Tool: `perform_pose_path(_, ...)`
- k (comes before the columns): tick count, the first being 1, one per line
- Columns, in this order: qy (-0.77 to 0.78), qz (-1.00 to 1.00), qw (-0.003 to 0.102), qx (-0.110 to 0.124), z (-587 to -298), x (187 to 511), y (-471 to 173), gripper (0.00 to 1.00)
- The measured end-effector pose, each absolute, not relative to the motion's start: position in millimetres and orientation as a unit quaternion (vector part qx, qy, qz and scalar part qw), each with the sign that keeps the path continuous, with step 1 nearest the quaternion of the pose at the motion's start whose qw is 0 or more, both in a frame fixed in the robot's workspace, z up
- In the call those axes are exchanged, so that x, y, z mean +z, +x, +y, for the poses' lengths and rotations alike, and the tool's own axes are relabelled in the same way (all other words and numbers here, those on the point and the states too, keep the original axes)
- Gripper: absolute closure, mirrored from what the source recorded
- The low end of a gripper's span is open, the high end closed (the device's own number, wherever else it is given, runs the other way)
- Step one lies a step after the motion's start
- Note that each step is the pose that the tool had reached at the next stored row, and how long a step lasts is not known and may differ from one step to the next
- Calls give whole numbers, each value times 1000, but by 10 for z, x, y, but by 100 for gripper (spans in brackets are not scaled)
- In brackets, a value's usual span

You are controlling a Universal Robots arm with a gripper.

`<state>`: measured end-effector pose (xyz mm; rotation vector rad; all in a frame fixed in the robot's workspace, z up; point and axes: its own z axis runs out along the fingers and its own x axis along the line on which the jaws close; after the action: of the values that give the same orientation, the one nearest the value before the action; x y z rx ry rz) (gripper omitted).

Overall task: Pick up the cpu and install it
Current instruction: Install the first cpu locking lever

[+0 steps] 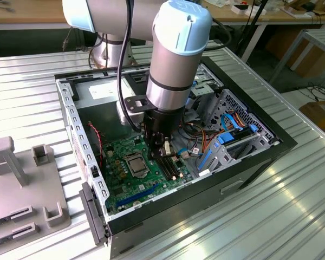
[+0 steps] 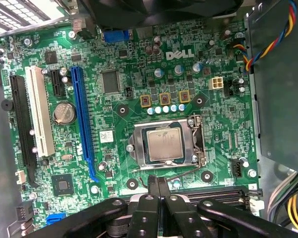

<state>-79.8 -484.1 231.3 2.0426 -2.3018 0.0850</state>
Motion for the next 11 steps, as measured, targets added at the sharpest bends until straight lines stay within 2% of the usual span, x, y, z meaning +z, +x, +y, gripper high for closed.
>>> perform_pose_path(11,665,-745,32,28,-4852,2240,-797,89)
